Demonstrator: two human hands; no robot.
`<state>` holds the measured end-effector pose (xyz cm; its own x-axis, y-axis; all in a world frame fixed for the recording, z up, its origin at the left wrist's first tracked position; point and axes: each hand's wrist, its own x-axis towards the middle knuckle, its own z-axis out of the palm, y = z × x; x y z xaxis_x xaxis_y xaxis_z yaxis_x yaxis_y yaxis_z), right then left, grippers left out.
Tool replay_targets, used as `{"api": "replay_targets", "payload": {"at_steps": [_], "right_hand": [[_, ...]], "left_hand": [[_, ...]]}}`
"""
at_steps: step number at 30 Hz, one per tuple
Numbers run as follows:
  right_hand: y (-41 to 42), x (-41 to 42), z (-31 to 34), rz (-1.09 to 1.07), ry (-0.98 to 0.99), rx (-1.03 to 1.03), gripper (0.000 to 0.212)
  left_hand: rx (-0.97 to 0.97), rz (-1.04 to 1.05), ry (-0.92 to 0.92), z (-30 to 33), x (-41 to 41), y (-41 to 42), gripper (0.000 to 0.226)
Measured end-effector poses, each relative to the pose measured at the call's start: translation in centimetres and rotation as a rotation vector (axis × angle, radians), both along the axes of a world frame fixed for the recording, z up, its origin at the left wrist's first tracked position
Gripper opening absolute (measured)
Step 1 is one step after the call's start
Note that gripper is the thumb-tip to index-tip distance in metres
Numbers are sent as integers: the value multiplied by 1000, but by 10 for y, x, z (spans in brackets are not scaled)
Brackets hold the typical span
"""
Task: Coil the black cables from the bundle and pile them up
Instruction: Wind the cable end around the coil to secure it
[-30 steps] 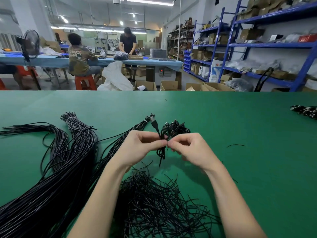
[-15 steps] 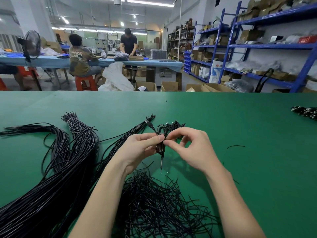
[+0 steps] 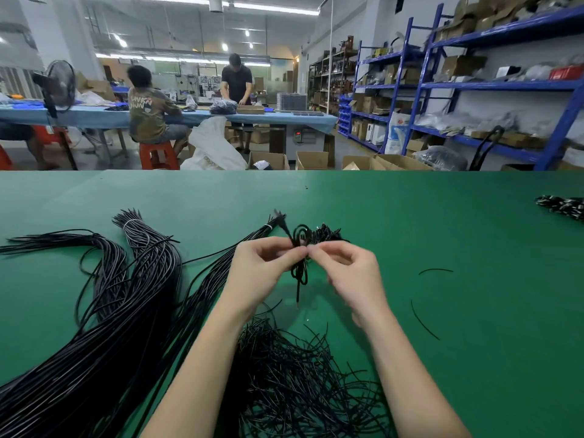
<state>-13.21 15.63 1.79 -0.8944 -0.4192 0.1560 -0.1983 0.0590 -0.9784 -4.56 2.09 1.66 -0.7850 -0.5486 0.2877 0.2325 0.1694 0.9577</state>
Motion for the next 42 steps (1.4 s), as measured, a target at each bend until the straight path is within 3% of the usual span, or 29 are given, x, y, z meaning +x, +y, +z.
{"api": "replay_targets", "payload": {"at_steps": [2,4,6,10,12,15,17,19,20,24,26,28,30,32,33,36,37,38,40,42], "right_hand": [[-1,1,1,-88,409,73,9],[1,1,2,-113,635,125,10],[3,-1,2,-121,731,180,11],[4,-2,3,-79,730,194,10],[2,-3,3,-9,555,180,13],[8,-9,15,232,-85,130,9],[13,-9,17,436,-575,-53,6],[15,-7,16,529,-796,-223,8],[15,-6,16,534,-734,-216,9],[20,-5,23,400,102,139,8],[21,-4,26,293,396,226,8],[19,-2,26,204,598,240,8],[14,0,24,158,663,207,9],[8,0,19,118,555,160,13],[7,-1,18,124,382,109,15],[2,-1,11,293,-589,-267,3],[3,-1,6,307,-794,-370,8],[3,0,4,308,-862,-399,9],[2,-1,0,235,-615,-243,4],[2,1,2,74,-83,-49,7]], "left_hand": [[176,15,-20,0,-1,1,19],[301,-19,-21,2,-1,1,21],[377,-71,-25,4,-1,1,22],[385,-112,-20,6,1,3,20],[239,-93,-6,8,5,1,19],[-67,-129,-6,11,13,-4,24],[-88,-183,5,13,14,-5,25],[-42,-193,18,16,13,-3,26],[6,-185,14,16,12,-2,26],[276,-204,-32,15,12,-3,17],[333,-225,-59,15,11,-3,13],[369,-252,-70,15,10,-3,19],[379,-273,-62,15,11,-4,26],[344,-261,-30,14,11,-3,25],[301,-240,-1,14,10,-1,23],[-27,-109,46,12,4,7,18],[-144,-69,25,10,2,8,19],[-204,-35,-3,9,0,9,20],[-130,7,-24,7,-2,7,17],[73,8,-33,6,0,5,14]]}}
